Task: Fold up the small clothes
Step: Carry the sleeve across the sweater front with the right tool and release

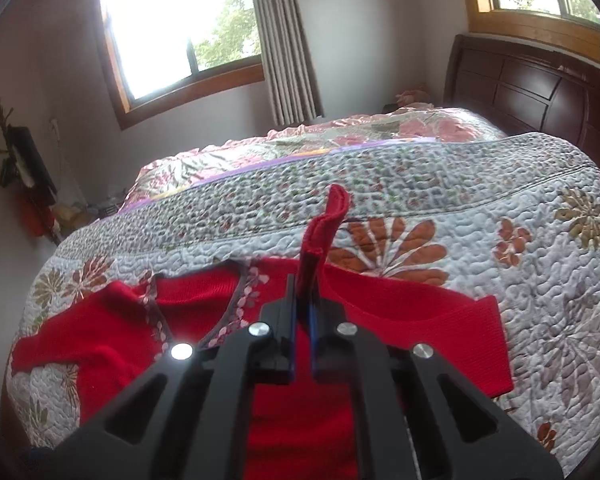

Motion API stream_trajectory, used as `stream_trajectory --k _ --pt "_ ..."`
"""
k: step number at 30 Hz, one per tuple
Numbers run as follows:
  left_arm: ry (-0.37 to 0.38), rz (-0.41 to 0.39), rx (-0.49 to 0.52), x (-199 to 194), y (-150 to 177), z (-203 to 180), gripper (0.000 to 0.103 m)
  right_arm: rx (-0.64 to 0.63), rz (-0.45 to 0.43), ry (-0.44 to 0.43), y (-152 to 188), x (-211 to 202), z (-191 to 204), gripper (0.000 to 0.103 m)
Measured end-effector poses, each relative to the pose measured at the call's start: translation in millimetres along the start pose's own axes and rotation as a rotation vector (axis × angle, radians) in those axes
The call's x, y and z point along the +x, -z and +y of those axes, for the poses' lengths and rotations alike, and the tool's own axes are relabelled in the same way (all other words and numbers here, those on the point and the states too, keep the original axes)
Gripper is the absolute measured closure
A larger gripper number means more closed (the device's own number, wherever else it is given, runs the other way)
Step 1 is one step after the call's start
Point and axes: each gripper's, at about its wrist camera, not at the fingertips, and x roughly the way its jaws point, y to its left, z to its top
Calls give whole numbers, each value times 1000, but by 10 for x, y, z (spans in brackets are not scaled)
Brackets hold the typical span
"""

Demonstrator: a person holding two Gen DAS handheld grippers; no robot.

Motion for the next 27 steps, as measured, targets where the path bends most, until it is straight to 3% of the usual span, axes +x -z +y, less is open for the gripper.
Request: stream_trajectory --k 6,12,14,16,17,18,22,27 --pt "27 10 -30 207 -352 171 4 -81 110 -13 475 568 482 100" --pt "87 72 -79 636 -657 310 4 -111 178 -14 807 875 622 99" --pt "105 101 -101 851 -763 336 4 -118 202 -30 885 887 621 93" --pt "137 134 -131 1091 -855 355 4 -120 215 -60 956 842 623 80" --pt "153 150 -153 1204 -887 364 4 -124 214 -76 994 804 626 67" --pt "168 168 -181 1325 -924 381 4 -129 208 -84 1031 748 626 64" --pt "212 251 -268 1862 -1024 381 4 -82 202 -140 1170 473 533 64" --pt "171 354 -298 2489 -1058 383 4 60 170 -300 1632 -128 361 55"
